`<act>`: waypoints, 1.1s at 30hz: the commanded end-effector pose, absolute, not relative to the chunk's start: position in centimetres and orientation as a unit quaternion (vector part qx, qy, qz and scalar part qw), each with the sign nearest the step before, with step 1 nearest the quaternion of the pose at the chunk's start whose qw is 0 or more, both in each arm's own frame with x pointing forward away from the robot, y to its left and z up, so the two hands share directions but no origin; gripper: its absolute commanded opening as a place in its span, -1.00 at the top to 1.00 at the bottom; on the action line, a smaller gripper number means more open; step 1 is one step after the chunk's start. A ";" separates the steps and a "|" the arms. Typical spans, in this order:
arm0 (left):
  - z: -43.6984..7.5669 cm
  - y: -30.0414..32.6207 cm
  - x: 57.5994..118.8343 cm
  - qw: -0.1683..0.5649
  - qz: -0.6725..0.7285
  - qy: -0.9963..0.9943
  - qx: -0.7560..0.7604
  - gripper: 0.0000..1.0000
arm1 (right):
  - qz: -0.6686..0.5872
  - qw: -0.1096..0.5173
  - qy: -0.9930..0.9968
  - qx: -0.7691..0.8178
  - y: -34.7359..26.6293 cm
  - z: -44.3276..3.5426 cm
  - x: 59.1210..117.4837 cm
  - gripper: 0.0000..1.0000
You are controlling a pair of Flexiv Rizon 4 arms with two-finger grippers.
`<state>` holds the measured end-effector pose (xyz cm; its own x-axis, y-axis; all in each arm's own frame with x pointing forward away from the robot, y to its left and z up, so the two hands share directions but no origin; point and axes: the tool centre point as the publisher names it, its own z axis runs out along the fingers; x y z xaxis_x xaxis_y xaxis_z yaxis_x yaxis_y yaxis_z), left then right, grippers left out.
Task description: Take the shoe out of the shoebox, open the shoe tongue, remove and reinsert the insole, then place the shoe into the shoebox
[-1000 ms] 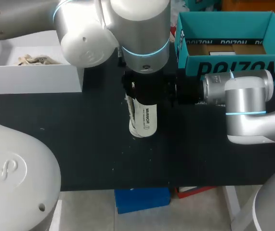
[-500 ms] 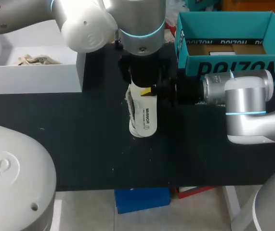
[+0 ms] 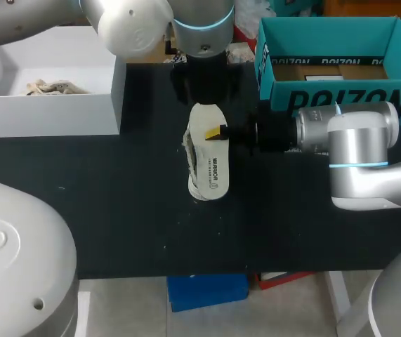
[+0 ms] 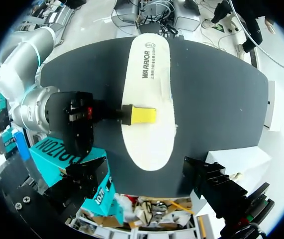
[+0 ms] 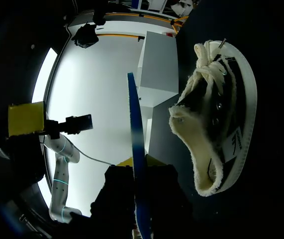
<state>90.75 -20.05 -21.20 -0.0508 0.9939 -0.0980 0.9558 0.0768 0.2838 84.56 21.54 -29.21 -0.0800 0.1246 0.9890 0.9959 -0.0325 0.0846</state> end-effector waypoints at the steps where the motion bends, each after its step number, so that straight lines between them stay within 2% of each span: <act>1: -21.6 -20.1 92.6 0.131 0.066 0.722 0.676 -1.00 | -0.498 0.437 -0.540 -0.519 21.7 -29.2 84.5 1.00; 18: -22.1 -19.1 96.7 0.133 0.066 0.733 0.664 -1.00 | -0.498 0.437 -0.540 -0.519 21.7 -29.2 84.5 1.00; 33: -22.2 -19.2 91.3 0.133 0.066 0.731 0.666 -1.00 | -0.498 0.437 -0.540 -0.519 21.7 -29.2 84.5 1.00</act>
<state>92.59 -19.82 -22.37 -0.0776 0.9918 -0.1016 0.9622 0.1012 0.2528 84.56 21.53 -29.21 -0.0800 0.1247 0.9890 0.9959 -0.0326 0.0846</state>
